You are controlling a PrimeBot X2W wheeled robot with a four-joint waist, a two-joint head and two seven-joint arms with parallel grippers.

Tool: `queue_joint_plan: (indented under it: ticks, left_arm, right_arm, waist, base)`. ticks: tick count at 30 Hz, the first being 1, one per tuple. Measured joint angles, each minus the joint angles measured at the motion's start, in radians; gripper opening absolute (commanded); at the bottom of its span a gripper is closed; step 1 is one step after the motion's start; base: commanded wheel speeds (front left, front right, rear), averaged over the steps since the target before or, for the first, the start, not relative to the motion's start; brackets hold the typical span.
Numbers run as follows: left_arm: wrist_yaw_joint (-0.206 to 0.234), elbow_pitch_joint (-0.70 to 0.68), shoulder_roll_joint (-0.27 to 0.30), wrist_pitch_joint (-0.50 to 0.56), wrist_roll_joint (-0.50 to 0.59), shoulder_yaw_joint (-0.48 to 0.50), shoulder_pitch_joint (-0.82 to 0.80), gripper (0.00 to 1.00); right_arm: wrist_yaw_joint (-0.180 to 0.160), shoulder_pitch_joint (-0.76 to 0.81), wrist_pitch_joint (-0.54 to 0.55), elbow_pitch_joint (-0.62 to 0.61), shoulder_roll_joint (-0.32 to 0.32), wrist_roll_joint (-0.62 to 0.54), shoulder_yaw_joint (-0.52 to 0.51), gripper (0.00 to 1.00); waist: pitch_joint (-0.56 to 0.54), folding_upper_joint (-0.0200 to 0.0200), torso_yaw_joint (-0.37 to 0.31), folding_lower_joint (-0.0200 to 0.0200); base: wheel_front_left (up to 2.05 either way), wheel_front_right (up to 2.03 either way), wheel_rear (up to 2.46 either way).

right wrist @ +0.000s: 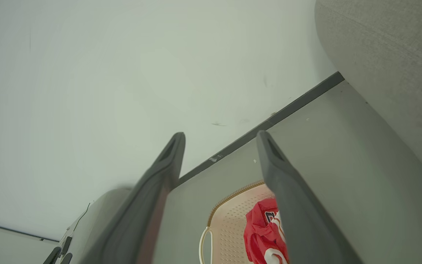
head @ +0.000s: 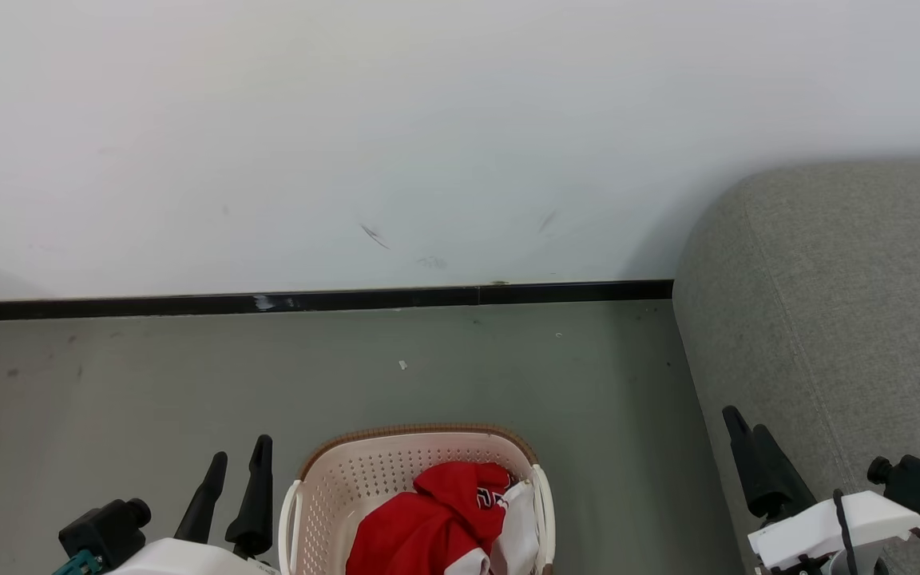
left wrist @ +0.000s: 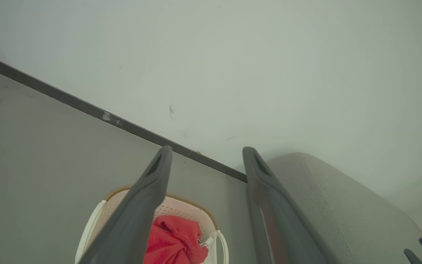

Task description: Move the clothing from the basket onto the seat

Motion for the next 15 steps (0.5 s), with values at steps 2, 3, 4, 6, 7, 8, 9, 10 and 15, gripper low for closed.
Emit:
queue_joint_plan:
  ticks: [2,3,4,6,7,8,9,10,15]
  left_arm:
    - [0.014,-0.002,0.0,-0.009,0.034,-0.01,0.006,1.0]
    - [0.019,-0.004,0.0,-0.012,0.051,-0.014,0.006,1.0]
    - [0.023,-0.008,0.001,-0.017,0.065,-0.018,0.007,1.0]
    - [0.034,-0.014,0.001,-0.024,0.099,-0.022,0.008,1.0]
    - [0.04,-0.018,0.001,-0.027,0.115,-0.023,0.008,1.0]
    - [0.046,-0.021,0.002,-0.031,0.128,-0.025,0.009,1.0]
    - [0.053,-0.024,0.002,-0.035,0.143,-0.026,0.009,1.0]
    - [0.06,-0.026,0.002,-0.035,0.163,-0.029,0.01,1.0]
    - [0.085,-0.041,0.003,-0.053,0.24,-0.044,0.019,1.0]
  right_arm:
    - [0.0,0.002,-0.008,-0.001,0.0,-0.038,0.004,1.0]
    - [0.0,0.004,-0.009,-0.002,0.0,-0.056,0.006,1.0]
    - [0.0,0.007,-0.012,-0.002,0.0,-0.076,0.008,1.0]
    - [0.0,0.016,-0.018,-0.005,0.0,-0.111,0.012,1.0]
    - [0.0,0.02,-0.023,-0.005,0.001,-0.129,0.014,1.0]
    - [0.0,0.02,-0.026,-0.006,0.001,-0.148,0.014,1.0]
    - [0.0,0.02,-0.027,-0.008,0.001,-0.165,0.014,1.0]
    - [0.0,0.02,-0.03,-0.012,0.001,-0.183,0.014,1.0]
    - [0.001,0.02,-0.046,-0.028,0.001,-0.248,0.021,1.0]
  waist:
    - [0.001,0.0,0.0,-0.0017]
    - [0.001,0.0,0.0,-0.0027]
    - [0.001,0.0,0.0,-0.0036]
    - [0.002,0.0,0.0,-0.0054]
    - [0.003,0.0,0.0,-0.0064]
    - [0.003,0.0,0.0,-0.0072]
    - [0.004,0.0,0.0,-0.008]
    - [0.005,0.0,0.0,-0.0088]
    - [0.008,0.0,0.001,-0.0116]
  base:
    - [0.0,0.0,0.0]
    - [0.0,0.0,0.0]
    - [0.0,0.0,0.0]
    - [0.0,0.0,0.0]
    - [0.0,0.0,0.0]
    - [0.0,0.0,0.0]
    - [0.0,0.0,0.0]
    - [0.0,0.0,0.0]
    - [0.0,0.0,0.0]
